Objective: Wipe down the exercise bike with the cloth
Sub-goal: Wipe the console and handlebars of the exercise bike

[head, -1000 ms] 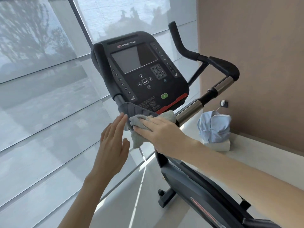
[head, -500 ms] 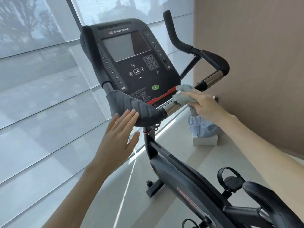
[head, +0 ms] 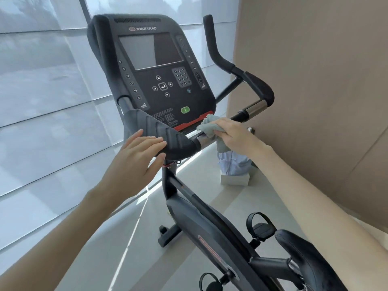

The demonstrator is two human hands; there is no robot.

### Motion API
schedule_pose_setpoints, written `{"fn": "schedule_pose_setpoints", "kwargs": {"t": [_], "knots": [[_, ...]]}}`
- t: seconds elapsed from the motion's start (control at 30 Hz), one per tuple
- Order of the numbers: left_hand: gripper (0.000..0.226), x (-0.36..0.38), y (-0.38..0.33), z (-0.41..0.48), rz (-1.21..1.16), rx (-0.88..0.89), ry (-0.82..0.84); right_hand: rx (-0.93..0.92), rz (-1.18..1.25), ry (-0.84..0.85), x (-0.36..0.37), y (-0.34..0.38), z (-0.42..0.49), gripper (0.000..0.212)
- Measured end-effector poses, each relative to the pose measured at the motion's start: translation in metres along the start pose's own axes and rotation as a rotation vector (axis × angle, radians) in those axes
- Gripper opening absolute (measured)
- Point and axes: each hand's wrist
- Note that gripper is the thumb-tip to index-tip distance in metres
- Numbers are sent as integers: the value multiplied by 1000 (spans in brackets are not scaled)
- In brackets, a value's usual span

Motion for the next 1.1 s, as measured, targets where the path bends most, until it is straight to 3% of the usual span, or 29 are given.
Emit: {"fn": "schedule_pose_setpoints", "kwargs": {"t": [0.23, 0.43, 0.6, 0.87, 0.97, 1.1], "knots": [[52, 0, -15, 0, 15, -75, 13, 27, -223, 66, -14, -20, 25, 14], [50, 4, -45, 13, 56, -171, -11, -240, -95, 132, 18, 13, 29, 23], [56, 10, -67, 22, 155, -267, -33, -440, -57, 25, 22, -2, 28, 32], [51, 15, -89, 17, 286, -368, 27, -293, -72, 28, -12, -76, 60, 39], [50, 14, -93, 17, 315, -390, 76, -209, -206, 144, -7, -63, 73, 39], [53, 14, -94, 17, 335, -420, 117, -221, -168, 286, 12, -15, 73, 42]]}}
Point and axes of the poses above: each hand's wrist, its own z-axis towards the middle knuckle, its own x-axis out of the palm, y = z × x, and after that the axes turned 3 degrees about -x, right-handed
